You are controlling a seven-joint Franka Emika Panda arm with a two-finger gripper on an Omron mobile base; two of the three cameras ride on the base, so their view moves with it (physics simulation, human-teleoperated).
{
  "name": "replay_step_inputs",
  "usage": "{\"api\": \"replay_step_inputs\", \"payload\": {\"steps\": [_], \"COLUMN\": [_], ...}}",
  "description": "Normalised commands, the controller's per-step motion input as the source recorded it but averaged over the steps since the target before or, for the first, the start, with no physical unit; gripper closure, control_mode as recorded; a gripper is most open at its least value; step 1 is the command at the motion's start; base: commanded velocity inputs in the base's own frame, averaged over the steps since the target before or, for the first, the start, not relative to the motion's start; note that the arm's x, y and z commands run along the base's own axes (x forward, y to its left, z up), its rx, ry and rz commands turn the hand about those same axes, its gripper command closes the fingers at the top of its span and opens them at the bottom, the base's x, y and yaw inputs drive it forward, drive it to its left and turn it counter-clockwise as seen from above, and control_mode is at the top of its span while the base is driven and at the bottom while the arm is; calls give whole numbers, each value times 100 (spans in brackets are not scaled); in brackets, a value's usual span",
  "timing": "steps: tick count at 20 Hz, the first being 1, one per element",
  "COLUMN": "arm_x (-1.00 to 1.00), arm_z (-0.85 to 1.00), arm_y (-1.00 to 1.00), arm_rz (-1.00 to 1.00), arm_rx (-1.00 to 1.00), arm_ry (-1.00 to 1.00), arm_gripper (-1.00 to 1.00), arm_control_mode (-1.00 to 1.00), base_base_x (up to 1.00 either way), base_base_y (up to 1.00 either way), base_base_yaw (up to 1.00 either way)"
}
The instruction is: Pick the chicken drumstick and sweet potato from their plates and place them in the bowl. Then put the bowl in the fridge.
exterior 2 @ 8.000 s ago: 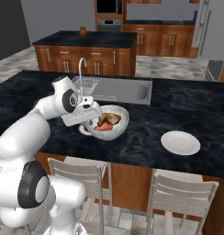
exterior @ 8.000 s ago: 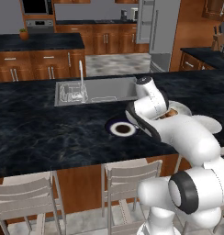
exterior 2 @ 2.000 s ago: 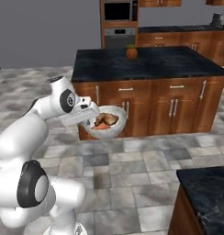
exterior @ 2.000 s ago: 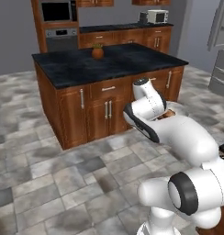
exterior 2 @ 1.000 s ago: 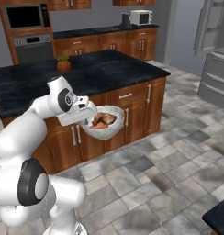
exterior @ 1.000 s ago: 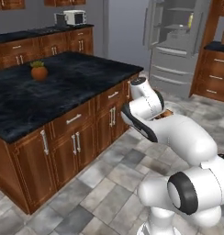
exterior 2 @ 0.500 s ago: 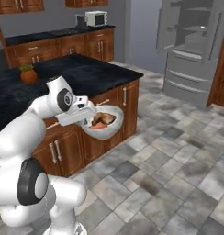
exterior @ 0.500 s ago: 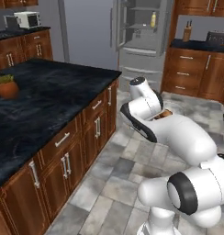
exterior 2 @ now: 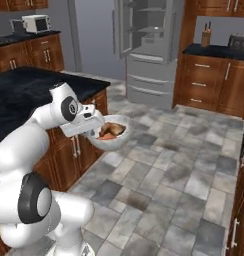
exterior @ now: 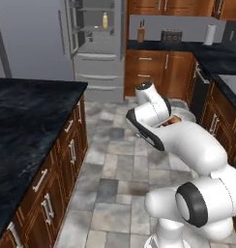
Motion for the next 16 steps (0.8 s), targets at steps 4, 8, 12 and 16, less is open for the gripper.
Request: {"api": "replay_step_inputs", "payload": {"steps": [4,8,12,16], "arm_x": [0,0,0,0], "arm_z": [0,0,0,0], "arm_y": [0,0,0,0], "arm_rz": [0,0,0,0], "arm_rx": [0,0,0,0], "arm_ry": [0,0,0,0], "arm_gripper": [100,100,100,100], "arm_control_mode": [100,100,100,100], "base_base_x": [69,82,92,94], "base_base_y": [28,33,32,30], "base_base_yaw": [-40,-27,-17,-8]}}
